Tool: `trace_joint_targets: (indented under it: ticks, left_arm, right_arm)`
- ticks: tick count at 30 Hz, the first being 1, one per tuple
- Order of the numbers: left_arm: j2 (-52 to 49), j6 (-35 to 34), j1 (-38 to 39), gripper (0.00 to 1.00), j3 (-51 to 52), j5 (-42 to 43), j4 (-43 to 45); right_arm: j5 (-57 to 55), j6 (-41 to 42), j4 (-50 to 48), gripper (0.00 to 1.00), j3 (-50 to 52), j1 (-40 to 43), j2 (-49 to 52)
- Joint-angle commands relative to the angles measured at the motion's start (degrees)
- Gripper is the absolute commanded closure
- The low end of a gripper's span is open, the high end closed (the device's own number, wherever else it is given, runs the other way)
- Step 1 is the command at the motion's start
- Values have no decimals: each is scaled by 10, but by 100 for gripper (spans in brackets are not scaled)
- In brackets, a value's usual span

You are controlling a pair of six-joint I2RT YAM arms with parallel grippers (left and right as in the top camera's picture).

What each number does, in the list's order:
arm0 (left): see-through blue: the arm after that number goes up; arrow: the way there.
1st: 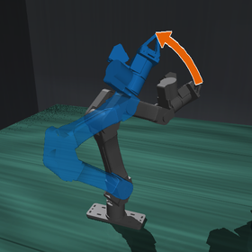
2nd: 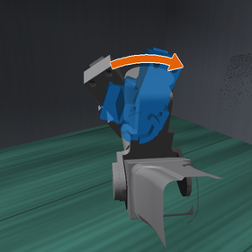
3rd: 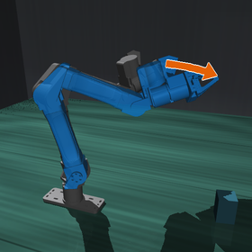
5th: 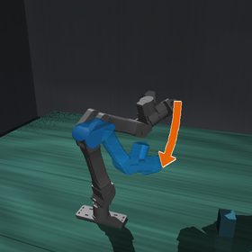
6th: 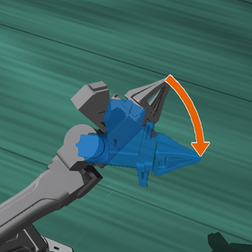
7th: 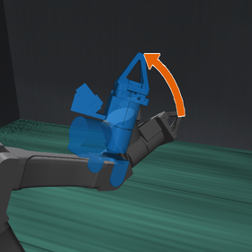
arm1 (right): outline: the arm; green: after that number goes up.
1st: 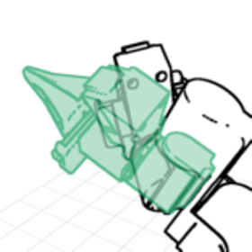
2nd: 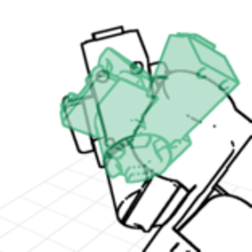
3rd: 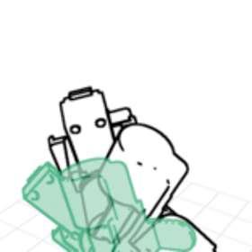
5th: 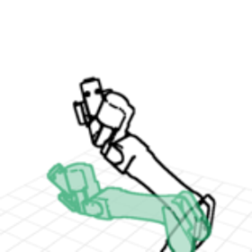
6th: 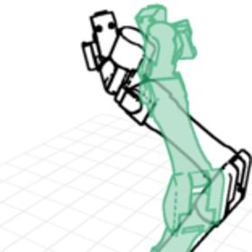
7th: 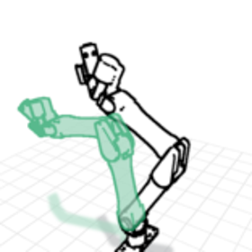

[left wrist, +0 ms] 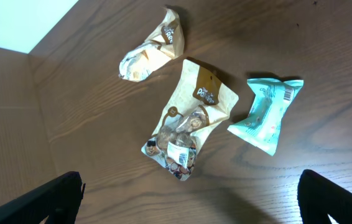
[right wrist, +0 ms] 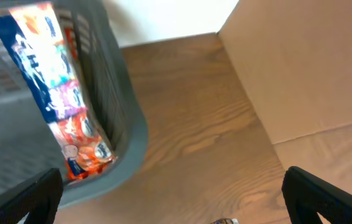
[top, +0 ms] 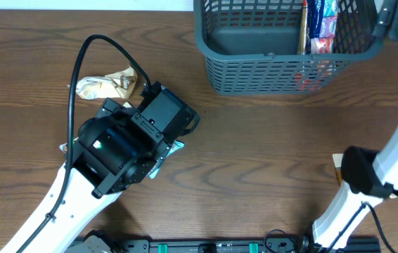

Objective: Pack container
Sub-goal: 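Release the tissue pack in the basket and move right gripper to mushroom bag, then lower the right gripper and grasp the dried-mushroom bag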

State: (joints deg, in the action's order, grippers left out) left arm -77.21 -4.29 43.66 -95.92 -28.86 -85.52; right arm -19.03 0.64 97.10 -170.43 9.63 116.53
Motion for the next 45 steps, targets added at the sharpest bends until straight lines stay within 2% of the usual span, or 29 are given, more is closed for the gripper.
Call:
trace_joint_targets:
  ticks: [1, 5, 9, 16, 21, 26, 30, 33, 39, 45]
  left_arm:
    - [-3, -5, -2, 1, -2, -1, -1]
    - [-3, -7, -2, 1, -2, 2, -1]
    - [-3, -7, -2, 1, -2, 24, 1]
    - [-3, -7, -2, 1, -2, 29, 15]
    - [-3, -7, -2, 1, -2, 29, 20]
    - [-3, -7, -2, 1, -2, 29, 20]
    - [-3, -7, -2, 1, -2, 29, 17]
    - [-3, -7, -2, 1, -2, 30, 6]
    - [-3, -7, -2, 2, -2, 30, -1]
    - [-3, -7, -2, 1, -2, 30, 7]
  right_arm:
    - [-5, 51, 2, 1, 7, 17, -67]
    - [-10, 84, 2, 1, 51, 35, -143]
    - [-53, 158, 2, 1, 149, 62, -228]
    - [-89, 290, 2, 1, 386, 118, -355]
    - [-134, 372, -8, 1, 557, 148, -398]
    - [-77, 358, -123, 1, 716, 164, -412]
    - [31, 351, -231, 1, 831, 181, -412]
    - [104, 377, -290, 1, 913, 209, -412]
    - [114, 403, -323, 1, 1012, 265, -412]
    - [150, 397, -339, 1, 1034, 335, -412]
